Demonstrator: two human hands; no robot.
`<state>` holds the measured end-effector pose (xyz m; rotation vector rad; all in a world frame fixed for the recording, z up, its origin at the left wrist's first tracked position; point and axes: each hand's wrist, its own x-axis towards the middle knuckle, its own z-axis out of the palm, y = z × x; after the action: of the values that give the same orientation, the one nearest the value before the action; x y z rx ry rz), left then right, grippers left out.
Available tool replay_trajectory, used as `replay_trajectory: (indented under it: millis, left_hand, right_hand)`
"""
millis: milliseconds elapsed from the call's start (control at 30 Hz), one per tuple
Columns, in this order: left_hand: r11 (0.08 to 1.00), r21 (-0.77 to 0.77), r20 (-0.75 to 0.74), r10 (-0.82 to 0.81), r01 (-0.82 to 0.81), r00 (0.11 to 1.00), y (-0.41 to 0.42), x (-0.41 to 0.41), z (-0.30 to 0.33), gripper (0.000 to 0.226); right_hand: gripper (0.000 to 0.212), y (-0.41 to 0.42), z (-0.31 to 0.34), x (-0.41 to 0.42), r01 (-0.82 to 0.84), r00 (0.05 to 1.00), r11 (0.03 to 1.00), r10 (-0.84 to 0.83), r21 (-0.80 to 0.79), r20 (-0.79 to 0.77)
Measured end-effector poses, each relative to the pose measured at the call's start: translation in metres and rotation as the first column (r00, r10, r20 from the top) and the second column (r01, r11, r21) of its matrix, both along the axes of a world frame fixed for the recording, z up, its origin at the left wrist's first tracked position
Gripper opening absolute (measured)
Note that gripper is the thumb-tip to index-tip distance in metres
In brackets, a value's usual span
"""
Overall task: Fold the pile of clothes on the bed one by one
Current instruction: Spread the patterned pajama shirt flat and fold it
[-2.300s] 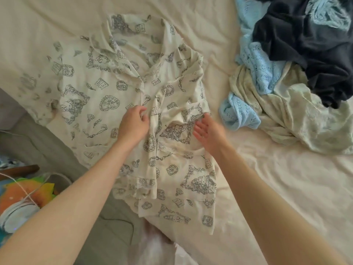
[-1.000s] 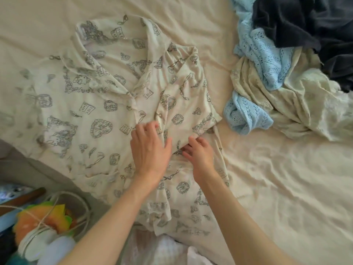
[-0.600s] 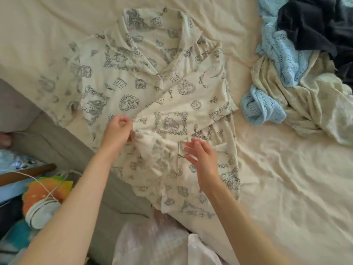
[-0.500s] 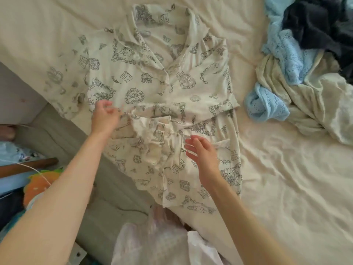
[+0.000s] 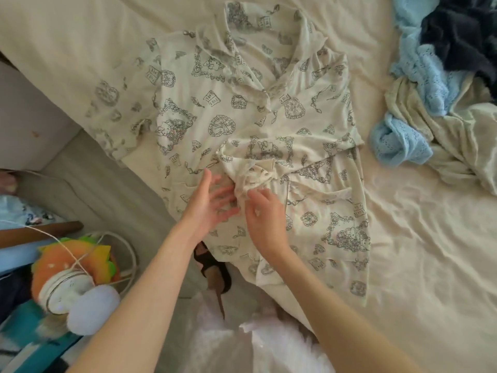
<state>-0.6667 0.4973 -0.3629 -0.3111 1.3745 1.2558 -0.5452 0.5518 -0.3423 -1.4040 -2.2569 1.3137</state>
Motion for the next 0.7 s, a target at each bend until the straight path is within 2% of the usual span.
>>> replay_trajectory:
  millis: [67, 133, 200, 267, 333, 367, 400, 433, 500, 600, 700]
  left_hand:
    - [0.998, 0.05, 0.188, 0.012, -0.022, 0.982, -0.021, -0.027, -0.004, 0.068]
    - [0.995, 0.104, 0.237, -0.018, -0.007, 0.971, -0.046, -0.05, -0.009, 0.077]
    - [0.996, 0.078, 0.178, -0.048, 0.034, 0.983, -0.065, -0.066, -0.013, 0.079]
    - [0.997, 0.035, 0.113, -0.077, 0.074, 0.991, -0.077, -0.074, -0.017, 0.07]
    - [0.996, 0.015, 0.092, -0.09, 0.088, 0.992, -0.079, -0.074, -0.019, 0.057]
    - [0.996, -0.005, 0.089, -0.085, 0.086, 0.992, -0.077, -0.072, -0.02, 0.051]
    - [0.996, -0.036, 0.079, -0.076, 0.079, 0.994, -0.074, -0.07, -0.022, 0.044]
    - [0.995, -0.071, 0.072, -0.065, 0.07, 0.995, -0.071, -0.067, -0.024, 0.036]
    - [0.988, -0.134, 0.03, -0.072, 0.076, 0.997, -0.065, -0.059, -0.028, 0.025]
    - [0.979, -0.205, -0.092, -0.037, 0.018, 0.995, -0.057, -0.049, -0.031, 0.026]
    - [0.985, -0.161, -0.216, 0.031, -0.067, 0.976, -0.055, -0.04, -0.024, 0.01]
  right_hand:
    - [0.022, -0.021, 0.001, -0.016, -0.28, 0.959, 0.946, 0.281, 0.162, 0.02]
    - [0.032, -0.041, 0.001, -0.027, -0.499, 0.867, 0.86, 0.497, 0.11, 0.047]
    - [0.034, -0.053, -0.001, -0.033, -0.564, 0.825, 0.825, 0.564, -0.003, 0.006]
    - [0.031, -0.059, -0.001, -0.035, -0.445, 0.895, 0.889, 0.439, -0.107, -0.076]
    - [0.028, -0.059, -0.001, -0.033, -0.149, 0.989, 0.961, 0.148, -0.232, -0.024]
    - [0.028, -0.055, -0.002, -0.032, 0.042, 0.999, 0.957, -0.031, -0.288, 0.042]
    - [0.028, -0.049, -0.004, -0.029, 0.232, 0.972, 0.91, -0.209, -0.342, 0.103]
    - [0.028, -0.041, -0.007, -0.026, 0.402, 0.915, 0.821, -0.376, -0.404, 0.148]
    - [0.025, -0.018, -0.013, -0.02, 0.609, 0.763, 0.585, -0.616, -0.535, 0.196]
    - [0.019, 0.009, -0.016, -0.021, 0.618, 0.625, 0.303, -0.749, -0.725, 0.22]
    - [0.027, 0.017, -0.015, -0.034, 0.557, 0.528, 0.131, -0.818, -0.82, 0.228]
